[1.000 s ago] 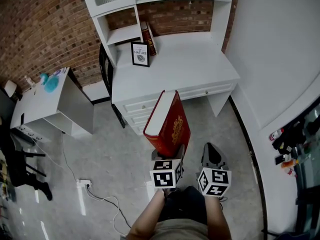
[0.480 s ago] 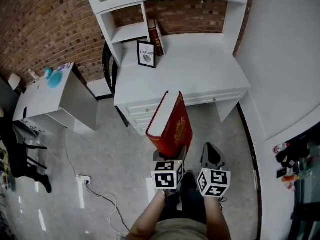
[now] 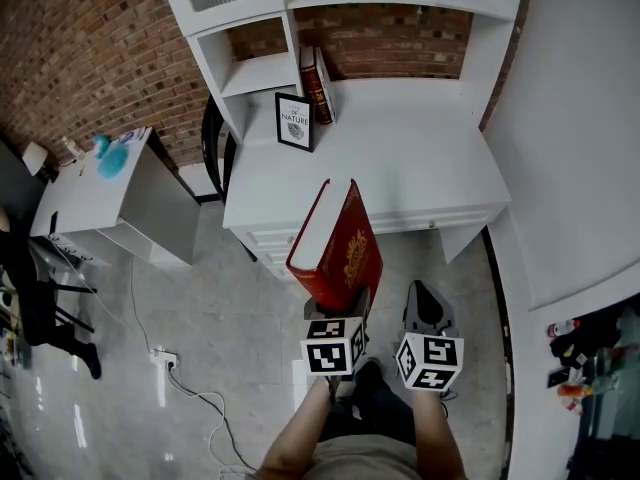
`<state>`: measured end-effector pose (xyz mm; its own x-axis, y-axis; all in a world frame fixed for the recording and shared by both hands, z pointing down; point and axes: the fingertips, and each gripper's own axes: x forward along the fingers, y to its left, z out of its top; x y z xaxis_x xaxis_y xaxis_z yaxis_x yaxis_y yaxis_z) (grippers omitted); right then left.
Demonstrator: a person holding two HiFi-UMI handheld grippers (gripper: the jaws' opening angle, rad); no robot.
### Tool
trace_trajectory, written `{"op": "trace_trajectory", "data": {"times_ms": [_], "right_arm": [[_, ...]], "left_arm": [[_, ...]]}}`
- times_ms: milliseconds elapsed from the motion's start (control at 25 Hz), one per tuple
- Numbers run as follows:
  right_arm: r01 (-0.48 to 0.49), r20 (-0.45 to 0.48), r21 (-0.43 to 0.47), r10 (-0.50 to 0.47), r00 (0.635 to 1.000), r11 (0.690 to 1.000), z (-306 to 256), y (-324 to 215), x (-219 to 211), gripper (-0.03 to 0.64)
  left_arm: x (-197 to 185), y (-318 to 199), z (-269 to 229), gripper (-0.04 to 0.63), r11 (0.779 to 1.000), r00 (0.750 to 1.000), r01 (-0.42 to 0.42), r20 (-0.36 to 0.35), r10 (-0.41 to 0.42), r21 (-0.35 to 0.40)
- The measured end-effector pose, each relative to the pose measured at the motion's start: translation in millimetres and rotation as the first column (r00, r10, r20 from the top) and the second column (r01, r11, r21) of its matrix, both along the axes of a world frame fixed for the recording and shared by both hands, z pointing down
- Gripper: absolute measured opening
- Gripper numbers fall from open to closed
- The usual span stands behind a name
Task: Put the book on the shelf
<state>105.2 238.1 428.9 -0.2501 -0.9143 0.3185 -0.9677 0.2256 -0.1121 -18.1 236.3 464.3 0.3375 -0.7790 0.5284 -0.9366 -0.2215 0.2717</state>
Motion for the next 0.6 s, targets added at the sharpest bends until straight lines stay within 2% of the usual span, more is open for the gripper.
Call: {"op": "trace_trajectory", "data": {"times_ms": [360, 600], "right_arm": [[0.052, 0.016, -0.006, -0.051, 0.999, 0.999, 7, -58, 20, 0.015], [0.072, 0.024, -0.016, -0.072, 0.997, 0.997, 11, -78, 18, 0.015]], "left_arm": [[26, -50, 3, 0.242, 0.999, 0.999, 0.037, 0.005, -0.037, 0.001], [24, -65, 4, 0.242, 0.998, 0.998, 0.057, 0.011, -0.057, -0.008]]}}
